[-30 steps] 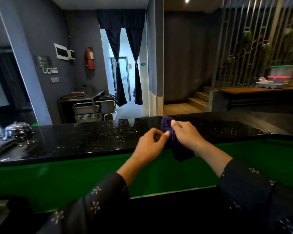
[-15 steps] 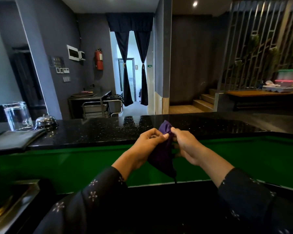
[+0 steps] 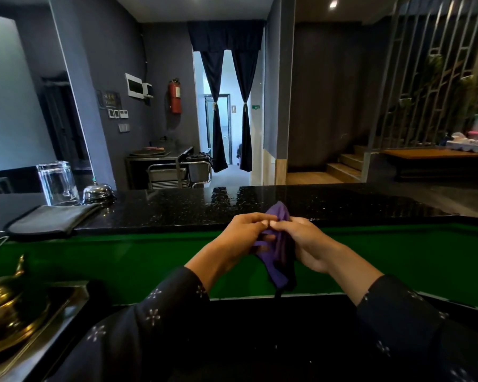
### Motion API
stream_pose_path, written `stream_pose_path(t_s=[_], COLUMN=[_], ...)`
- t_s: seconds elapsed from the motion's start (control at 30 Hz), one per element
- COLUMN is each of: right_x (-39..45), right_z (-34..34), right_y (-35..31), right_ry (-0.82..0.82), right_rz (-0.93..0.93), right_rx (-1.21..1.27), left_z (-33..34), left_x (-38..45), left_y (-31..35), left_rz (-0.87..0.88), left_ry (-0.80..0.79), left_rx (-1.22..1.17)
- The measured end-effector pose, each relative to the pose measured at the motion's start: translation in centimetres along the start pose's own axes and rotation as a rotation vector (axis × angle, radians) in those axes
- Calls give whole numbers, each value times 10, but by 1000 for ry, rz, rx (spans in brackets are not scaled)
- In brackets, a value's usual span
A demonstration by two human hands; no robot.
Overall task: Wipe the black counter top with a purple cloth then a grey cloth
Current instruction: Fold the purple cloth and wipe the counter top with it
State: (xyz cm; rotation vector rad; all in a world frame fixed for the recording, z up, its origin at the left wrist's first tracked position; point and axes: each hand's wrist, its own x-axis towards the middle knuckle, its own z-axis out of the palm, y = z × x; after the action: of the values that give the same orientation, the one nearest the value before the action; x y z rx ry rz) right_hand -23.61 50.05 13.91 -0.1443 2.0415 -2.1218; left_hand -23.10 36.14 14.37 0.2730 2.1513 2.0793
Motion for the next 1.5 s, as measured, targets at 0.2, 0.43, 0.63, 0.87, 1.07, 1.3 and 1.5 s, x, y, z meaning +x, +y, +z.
stream_pose_path(t_s=[0.2, 0.43, 0.63, 0.87, 1.07, 1.3, 1.5], right_x=[-2, 14, 54, 137, 191, 183, 201], right_z=[-4, -5, -13, -13, -1, 28, 52], right_y=[-15, -15, -18, -35, -30, -9, -3], right_ry=[52, 35, 149, 255, 315, -22, -71], right_rz=[34, 54, -7, -81, -144, -340, 4], right_rx=[-90, 64, -93, -336, -777, -1215, -1478], left_z=[-25, -34, -44, -76, -112, -191, -279], left_x=[7, 11, 31, 93, 131, 99, 57], left_y=[-17, -45, -29, 10, 13, 7, -18], left_rz=[163, -174, 57, 76, -3, -9, -125], left_ry=[364, 269, 293, 412, 406, 456, 556], left_rx=[178, -158, -137, 164, 612, 1073, 1339])
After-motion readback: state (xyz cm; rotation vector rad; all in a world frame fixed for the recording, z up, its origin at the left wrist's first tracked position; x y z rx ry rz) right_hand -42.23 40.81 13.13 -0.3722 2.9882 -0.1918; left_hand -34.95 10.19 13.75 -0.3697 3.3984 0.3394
